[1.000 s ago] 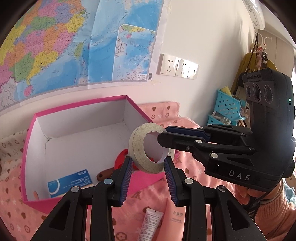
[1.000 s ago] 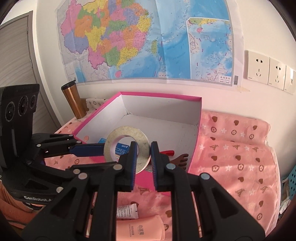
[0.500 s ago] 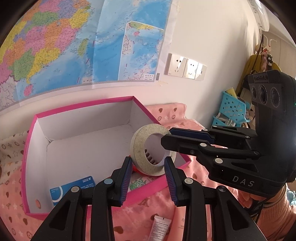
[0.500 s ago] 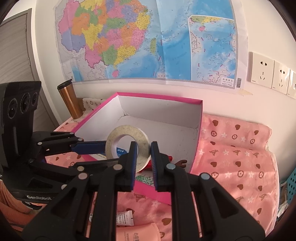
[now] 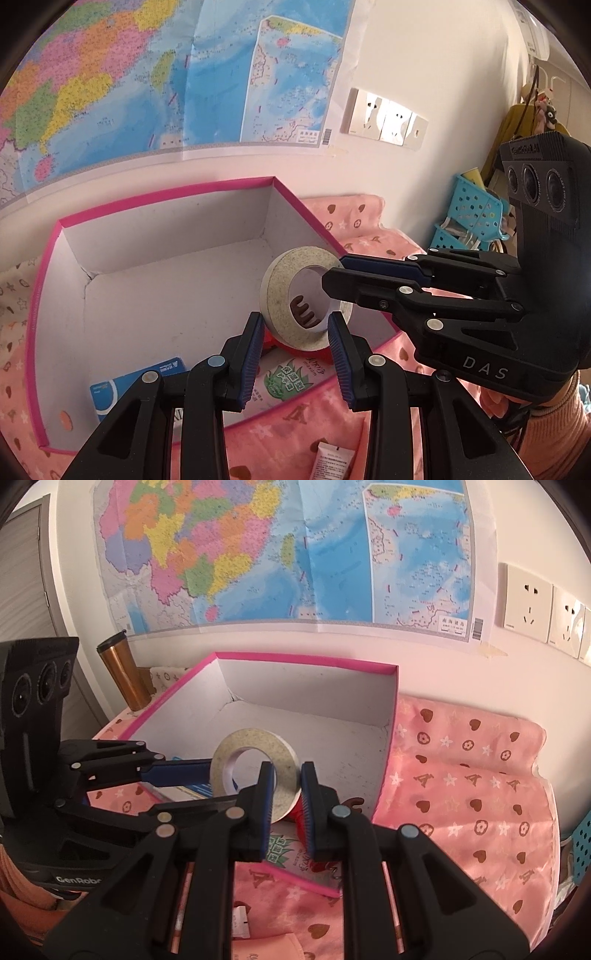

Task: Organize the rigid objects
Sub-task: 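Open the right tool to release the tape roll in the box, then move the right tool down to the white tube on the bedspread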

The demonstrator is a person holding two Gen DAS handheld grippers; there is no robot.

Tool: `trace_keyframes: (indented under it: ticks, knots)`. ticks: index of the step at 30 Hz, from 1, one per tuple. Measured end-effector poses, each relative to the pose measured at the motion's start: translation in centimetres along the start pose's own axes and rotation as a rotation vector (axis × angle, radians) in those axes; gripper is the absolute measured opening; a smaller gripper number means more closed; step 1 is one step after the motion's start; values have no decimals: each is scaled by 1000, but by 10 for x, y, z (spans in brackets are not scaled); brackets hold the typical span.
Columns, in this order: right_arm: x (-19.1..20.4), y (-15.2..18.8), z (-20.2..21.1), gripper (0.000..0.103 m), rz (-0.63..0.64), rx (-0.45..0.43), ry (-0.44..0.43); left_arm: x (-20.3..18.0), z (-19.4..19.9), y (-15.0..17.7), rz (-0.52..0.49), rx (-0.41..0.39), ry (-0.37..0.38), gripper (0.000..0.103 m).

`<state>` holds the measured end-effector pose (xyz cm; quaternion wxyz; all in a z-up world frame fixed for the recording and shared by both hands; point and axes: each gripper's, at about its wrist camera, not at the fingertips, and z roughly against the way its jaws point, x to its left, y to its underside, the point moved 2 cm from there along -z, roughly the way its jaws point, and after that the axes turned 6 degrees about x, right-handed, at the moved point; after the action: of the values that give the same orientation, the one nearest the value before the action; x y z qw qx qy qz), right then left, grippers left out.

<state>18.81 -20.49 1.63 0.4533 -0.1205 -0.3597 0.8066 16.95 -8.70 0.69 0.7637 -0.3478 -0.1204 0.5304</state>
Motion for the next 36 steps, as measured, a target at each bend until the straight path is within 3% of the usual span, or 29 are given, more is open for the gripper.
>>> trace_keyframes:
  ticks: [9,14,15,20,26,31,36]
  knots:
    - [-12,2,-20,16,-29,54,12,7,-22,-2,26,47,3,35]
    - [-23,1,-29,21,-73,84,78,10,-34,-3,42,72,-4,35]
    - [-24,1,-29,25,-78,80,96,11,-35,-2,46,72,-9,35]
    - [-23,6,-14,26,-73,38,86,17,-26,5,49,44,-34,35]
    - [-18,15,7,29,-82,-1,44,21,8,22,39,-37,-55,36]
    - [-7,29,33,32,-60,-50,-40,21,44,46,23,-101,-50,37]
    - [9,52,41,38,-27,-33,-112,16,57,74,5,-85,-21,37]
